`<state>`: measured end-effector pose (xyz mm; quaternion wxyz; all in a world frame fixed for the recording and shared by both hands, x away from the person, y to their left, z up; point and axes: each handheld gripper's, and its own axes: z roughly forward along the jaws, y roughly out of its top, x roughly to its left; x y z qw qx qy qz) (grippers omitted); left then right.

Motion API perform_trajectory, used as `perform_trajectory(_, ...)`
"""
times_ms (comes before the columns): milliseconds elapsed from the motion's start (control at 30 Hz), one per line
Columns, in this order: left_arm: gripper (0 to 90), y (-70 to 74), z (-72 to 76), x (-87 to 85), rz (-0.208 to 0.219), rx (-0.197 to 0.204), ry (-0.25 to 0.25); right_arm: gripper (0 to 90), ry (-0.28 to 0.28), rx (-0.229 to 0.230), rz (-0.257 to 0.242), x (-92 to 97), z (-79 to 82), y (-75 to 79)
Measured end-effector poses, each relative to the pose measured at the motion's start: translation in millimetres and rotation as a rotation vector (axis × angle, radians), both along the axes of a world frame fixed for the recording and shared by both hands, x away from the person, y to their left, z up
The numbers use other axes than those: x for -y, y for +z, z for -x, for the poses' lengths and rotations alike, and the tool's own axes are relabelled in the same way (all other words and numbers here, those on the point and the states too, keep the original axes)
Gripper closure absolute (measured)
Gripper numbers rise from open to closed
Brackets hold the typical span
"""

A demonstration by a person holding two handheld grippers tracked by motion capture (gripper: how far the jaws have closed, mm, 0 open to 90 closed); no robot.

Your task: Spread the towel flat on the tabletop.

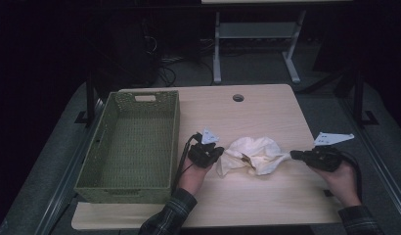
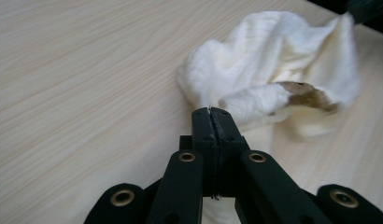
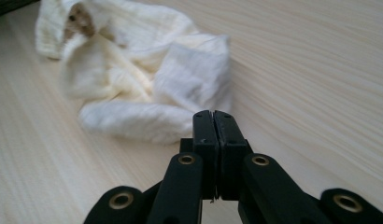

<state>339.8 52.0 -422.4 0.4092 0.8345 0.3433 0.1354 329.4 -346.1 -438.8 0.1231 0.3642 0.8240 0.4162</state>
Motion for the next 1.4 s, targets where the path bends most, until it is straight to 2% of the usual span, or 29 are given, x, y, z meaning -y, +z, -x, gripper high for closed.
perform_trajectory(100,88.8,-2.8,-0.5,0.9,-0.033,-0.006,0.003,88.3,-0.01,-0.016,-0.001,7.4,-1.4,-1.8)
perform_trajectory(200,87.9,-5.0,1.2,3.7,-0.015,-0.03,-0.027,87.6,0.0,-0.038,0.0,4.4,-2.2,-4.4)
perform_trajectory(233,84.3,-4.7,1.5,4.2,-0.015,-0.032,-0.034,85.8,0.007,-0.045,0.005,1.8,-2.6,-5.5)
perform_trajectory(367,73.4,0.6,4.9,6.9,0.014,-0.013,-0.04,74.4,0.017,-0.042,-0.005,-1.1,-1.6,-4.9)
perform_trajectory(467,68.8,7.7,8.3,11.5,0.055,0.006,-0.054,72.6,0.024,-0.021,-0.026,-1.2,2.1,0.0)
perform_trajectory(533,67.5,10.9,8.3,17.8,0.066,0.008,-0.078,72.6,0.032,-0.013,-0.04,-1.9,4.8,2.3)
perform_trajectory(600,64.2,9.3,6.1,27.0,0.062,-0.004,-0.105,72.7,0.041,-0.01,-0.037,-2.6,6.9,3.3)
perform_trajectory(733,61.1,-3.5,0.0,44.2,0.006,-0.031,-0.143,72.2,0.039,-0.028,-0.023,-1.8,12.4,1.9)
perform_trajectory(800,61.5,-11.8,-1.8,49.7,-0.037,-0.042,-0.156,72.2,0.029,-0.037,-0.009,2.6,16.6,0.1)
perform_trajectory(967,86.6,-19.4,-2.6,50.2,-0.066,-0.075,-0.179,71.6,0.018,-0.071,-0.014,17.1,24.0,-8.2)
perform_trajectory(1100,87.5,-13.6,0.6,44.9,-0.043,-0.053,-0.169,71.3,0.045,-0.109,-0.005,10.8,23.1,-15.0)
perform_trajectory(1300,87.4,-6.5,9.0,31.3,-0.005,-0.032,-0.164,71.4,0.09,-0.129,0.023,-8.2,17.5,-22.1)
perform_trajectory(1400,87.4,-5.6,10.0,26.5,-0.008,-0.03,-0.163,71.4,0.091,-0.127,0.017,-13.8,10.6,-23.7)
